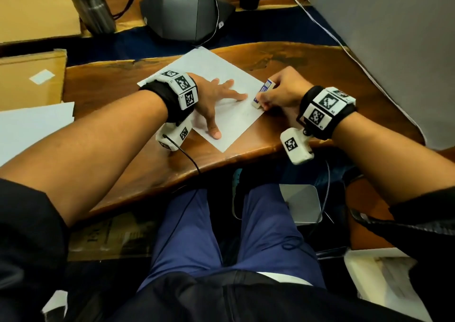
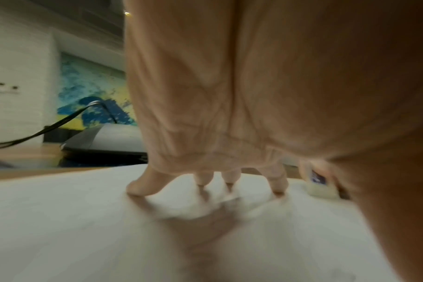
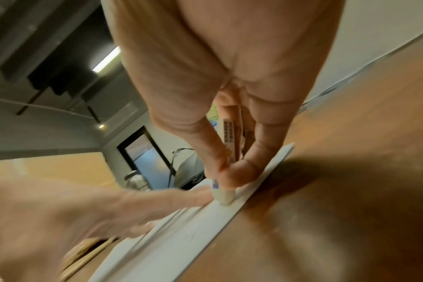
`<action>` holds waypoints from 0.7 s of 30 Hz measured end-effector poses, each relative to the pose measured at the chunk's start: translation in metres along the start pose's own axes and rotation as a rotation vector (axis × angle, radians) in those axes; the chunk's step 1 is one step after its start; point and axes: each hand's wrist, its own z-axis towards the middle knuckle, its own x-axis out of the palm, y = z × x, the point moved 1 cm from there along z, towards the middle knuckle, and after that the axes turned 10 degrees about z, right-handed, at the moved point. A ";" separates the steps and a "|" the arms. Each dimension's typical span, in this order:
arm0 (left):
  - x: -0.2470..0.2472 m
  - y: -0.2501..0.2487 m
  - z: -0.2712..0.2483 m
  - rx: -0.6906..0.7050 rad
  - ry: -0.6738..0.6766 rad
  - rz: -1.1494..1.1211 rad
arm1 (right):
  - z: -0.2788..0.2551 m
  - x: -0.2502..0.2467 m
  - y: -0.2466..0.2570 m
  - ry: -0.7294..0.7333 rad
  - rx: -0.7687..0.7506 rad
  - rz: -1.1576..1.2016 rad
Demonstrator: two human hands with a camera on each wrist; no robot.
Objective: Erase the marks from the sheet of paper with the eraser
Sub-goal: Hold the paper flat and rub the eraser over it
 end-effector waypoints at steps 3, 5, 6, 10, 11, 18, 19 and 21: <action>-0.003 0.000 0.003 0.057 -0.085 -0.131 | -0.003 0.003 -0.004 0.066 -0.012 -0.063; -0.001 -0.005 0.007 0.061 -0.167 -0.168 | -0.001 0.001 -0.001 0.066 0.006 -0.040; 0.000 -0.006 0.009 0.050 -0.191 -0.173 | 0.000 0.000 0.000 0.047 0.022 0.011; 0.000 -0.008 0.012 0.021 -0.168 -0.161 | 0.006 -0.001 0.001 -0.077 0.104 0.243; -0.001 -0.008 0.012 0.002 -0.146 -0.137 | 0.006 0.003 0.003 -0.074 0.092 0.221; -0.007 -0.008 0.018 -0.040 -0.040 -0.034 | 0.002 0.019 0.005 0.035 0.052 0.139; -0.007 -0.008 0.019 -0.037 -0.039 -0.036 | 0.004 0.013 0.007 -0.009 0.063 0.157; -0.007 -0.010 0.019 -0.047 -0.031 -0.034 | 0.007 0.012 0.007 -0.058 0.057 0.144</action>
